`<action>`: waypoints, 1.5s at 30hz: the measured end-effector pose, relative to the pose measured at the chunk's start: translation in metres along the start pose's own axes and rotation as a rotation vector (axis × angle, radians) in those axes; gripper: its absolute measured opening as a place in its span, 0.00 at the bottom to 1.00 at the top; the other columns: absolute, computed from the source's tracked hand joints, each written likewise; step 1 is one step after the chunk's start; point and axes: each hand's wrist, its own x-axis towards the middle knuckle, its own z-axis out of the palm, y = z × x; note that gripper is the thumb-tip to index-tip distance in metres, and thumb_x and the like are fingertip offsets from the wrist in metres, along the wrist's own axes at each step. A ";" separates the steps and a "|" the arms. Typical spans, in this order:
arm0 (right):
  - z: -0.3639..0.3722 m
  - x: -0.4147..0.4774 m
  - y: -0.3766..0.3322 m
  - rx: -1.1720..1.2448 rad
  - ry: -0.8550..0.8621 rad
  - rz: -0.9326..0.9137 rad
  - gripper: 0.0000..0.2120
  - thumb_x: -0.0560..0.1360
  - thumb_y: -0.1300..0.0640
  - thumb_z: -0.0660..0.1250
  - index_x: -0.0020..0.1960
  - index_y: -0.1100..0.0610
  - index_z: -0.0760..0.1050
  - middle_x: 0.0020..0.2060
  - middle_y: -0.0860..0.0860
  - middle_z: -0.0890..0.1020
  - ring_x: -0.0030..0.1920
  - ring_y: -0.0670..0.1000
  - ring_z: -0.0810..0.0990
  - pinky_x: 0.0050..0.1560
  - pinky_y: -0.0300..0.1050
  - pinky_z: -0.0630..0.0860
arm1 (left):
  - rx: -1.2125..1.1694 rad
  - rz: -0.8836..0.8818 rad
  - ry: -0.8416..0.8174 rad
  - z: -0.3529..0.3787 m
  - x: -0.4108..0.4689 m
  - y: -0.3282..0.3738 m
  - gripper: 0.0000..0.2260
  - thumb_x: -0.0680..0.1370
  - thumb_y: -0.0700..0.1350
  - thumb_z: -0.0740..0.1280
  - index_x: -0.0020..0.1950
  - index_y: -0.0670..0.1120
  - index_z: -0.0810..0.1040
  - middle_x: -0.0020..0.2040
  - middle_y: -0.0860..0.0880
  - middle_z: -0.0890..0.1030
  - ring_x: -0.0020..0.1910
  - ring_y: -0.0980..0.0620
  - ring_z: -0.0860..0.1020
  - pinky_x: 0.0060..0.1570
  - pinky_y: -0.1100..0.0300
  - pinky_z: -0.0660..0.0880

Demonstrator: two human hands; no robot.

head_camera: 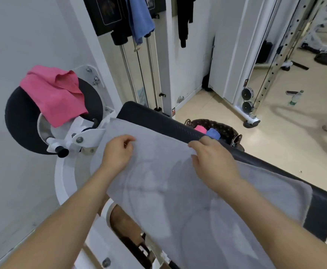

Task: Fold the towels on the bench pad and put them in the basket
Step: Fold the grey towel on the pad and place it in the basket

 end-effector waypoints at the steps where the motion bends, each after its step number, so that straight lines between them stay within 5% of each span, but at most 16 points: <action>1: 0.009 0.011 -0.004 -0.011 0.002 0.020 0.12 0.77 0.58 0.61 0.60 0.56 0.74 0.52 0.53 0.75 0.53 0.58 0.74 0.41 0.52 0.77 | 0.015 0.001 0.020 -0.003 0.021 -0.005 0.11 0.78 0.38 0.62 0.56 0.45 0.82 0.54 0.49 0.83 0.53 0.48 0.79 0.52 0.65 0.69; 4: 0.028 0.032 -0.003 -0.044 0.009 0.112 0.12 0.78 0.56 0.62 0.60 0.56 0.74 0.52 0.54 0.74 0.52 0.58 0.74 0.39 0.49 0.75 | 0.064 -0.001 0.071 -0.010 0.075 -0.021 0.13 0.78 0.38 0.61 0.59 0.45 0.81 0.54 0.45 0.83 0.53 0.43 0.79 0.53 0.57 0.72; 7: 0.037 0.035 0.003 -0.083 0.101 0.097 0.05 0.71 0.58 0.71 0.44 0.59 0.77 0.40 0.55 0.75 0.39 0.58 0.75 0.28 0.48 0.72 | 0.125 -0.011 0.091 -0.009 0.109 -0.031 0.15 0.78 0.39 0.61 0.62 0.47 0.79 0.52 0.43 0.83 0.56 0.40 0.76 0.55 0.51 0.71; 11: 0.043 0.037 0.006 -0.113 0.125 0.085 0.09 0.66 0.63 0.76 0.34 0.60 0.75 0.32 0.56 0.75 0.32 0.59 0.74 0.27 0.48 0.71 | 0.100 -0.052 0.089 -0.007 0.131 -0.044 0.06 0.78 0.40 0.63 0.49 0.45 0.80 0.47 0.43 0.82 0.50 0.40 0.77 0.47 0.53 0.69; 17: 0.047 0.039 0.009 -0.133 0.212 0.116 0.08 0.70 0.62 0.71 0.36 0.60 0.73 0.33 0.55 0.72 0.32 0.58 0.70 0.30 0.50 0.69 | 0.067 0.097 0.037 -0.013 0.135 -0.053 0.05 0.77 0.40 0.67 0.52 0.45 0.78 0.49 0.52 0.76 0.44 0.48 0.77 0.51 0.55 0.70; 25: 0.046 0.044 0.022 -0.121 0.321 0.038 0.13 0.75 0.56 0.55 0.38 0.61 0.74 0.34 0.56 0.73 0.34 0.58 0.70 0.31 0.48 0.66 | 0.125 0.227 0.125 -0.011 0.155 -0.031 0.05 0.78 0.41 0.65 0.47 0.43 0.81 0.47 0.45 0.80 0.48 0.45 0.76 0.50 0.54 0.68; 32: 0.035 0.070 0.045 -0.166 0.317 0.072 0.09 0.74 0.59 0.63 0.37 0.61 0.73 0.35 0.57 0.73 0.34 0.59 0.72 0.33 0.47 0.61 | 0.149 0.226 0.116 0.007 0.189 0.010 0.12 0.79 0.38 0.60 0.54 0.41 0.82 0.53 0.40 0.79 0.56 0.40 0.74 0.54 0.53 0.68; 37: 0.013 0.042 0.058 -0.014 0.157 0.021 0.05 0.75 0.58 0.67 0.48 0.59 0.77 0.43 0.55 0.77 0.41 0.60 0.75 0.34 0.50 0.73 | 0.074 0.288 0.137 0.015 0.122 0.029 0.16 0.78 0.37 0.60 0.62 0.45 0.79 0.61 0.43 0.75 0.58 0.45 0.75 0.58 0.57 0.68; 41: -0.024 -0.009 0.076 0.012 -0.018 -0.156 0.05 0.74 0.57 0.65 0.49 0.54 0.77 0.45 0.50 0.77 0.41 0.55 0.77 0.31 0.50 0.76 | -0.020 0.495 -0.100 0.041 -0.004 0.059 0.09 0.75 0.37 0.67 0.50 0.49 0.82 0.49 0.52 0.78 0.39 0.57 0.73 0.43 0.67 0.67; 45: -0.052 -0.057 0.099 -0.063 -0.241 -0.238 0.04 0.76 0.51 0.63 0.44 0.50 0.76 0.38 0.45 0.76 0.38 0.51 0.77 0.32 0.48 0.75 | -0.171 0.639 -0.339 0.069 -0.122 0.085 0.06 0.74 0.45 0.64 0.48 0.51 0.80 0.44 0.56 0.77 0.38 0.60 0.76 0.39 0.68 0.71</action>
